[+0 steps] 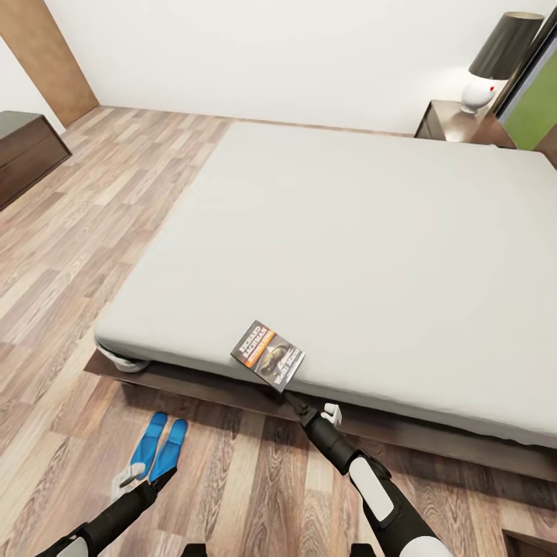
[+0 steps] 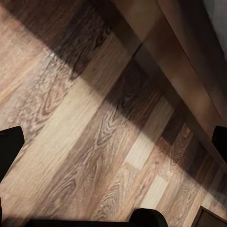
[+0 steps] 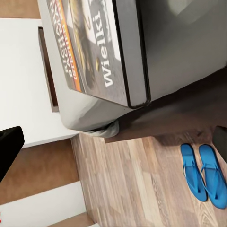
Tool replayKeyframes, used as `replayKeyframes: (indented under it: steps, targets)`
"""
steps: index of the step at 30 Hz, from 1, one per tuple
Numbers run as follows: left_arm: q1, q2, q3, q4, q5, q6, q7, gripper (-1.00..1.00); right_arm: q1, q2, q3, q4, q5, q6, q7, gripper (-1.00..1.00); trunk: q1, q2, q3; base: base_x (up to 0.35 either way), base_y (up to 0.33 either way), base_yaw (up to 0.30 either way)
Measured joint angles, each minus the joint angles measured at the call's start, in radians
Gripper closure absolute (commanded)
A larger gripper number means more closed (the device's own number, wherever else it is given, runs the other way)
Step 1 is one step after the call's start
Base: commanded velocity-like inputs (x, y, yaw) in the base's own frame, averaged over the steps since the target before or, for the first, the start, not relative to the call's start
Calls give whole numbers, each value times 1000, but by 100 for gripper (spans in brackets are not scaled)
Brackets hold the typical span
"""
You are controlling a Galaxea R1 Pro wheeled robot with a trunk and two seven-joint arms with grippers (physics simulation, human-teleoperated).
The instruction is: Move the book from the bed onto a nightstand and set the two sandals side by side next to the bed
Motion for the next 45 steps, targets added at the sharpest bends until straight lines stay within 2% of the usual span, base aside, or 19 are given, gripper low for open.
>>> replayKeyframes:
  steps: [21, 45]
  targets:
    - [0, 0, 0, 0, 0, 0, 1, -100, 0, 0, 1, 0, 0, 0, 0, -100, 0, 0, 0, 70, 23, 0]
    - [0, 0, 0, 0, 0, -1, 1, -100, 0, 0, 0, -2, 0, 1, 1, -100, 0, 0, 0, 4, 2, 0]
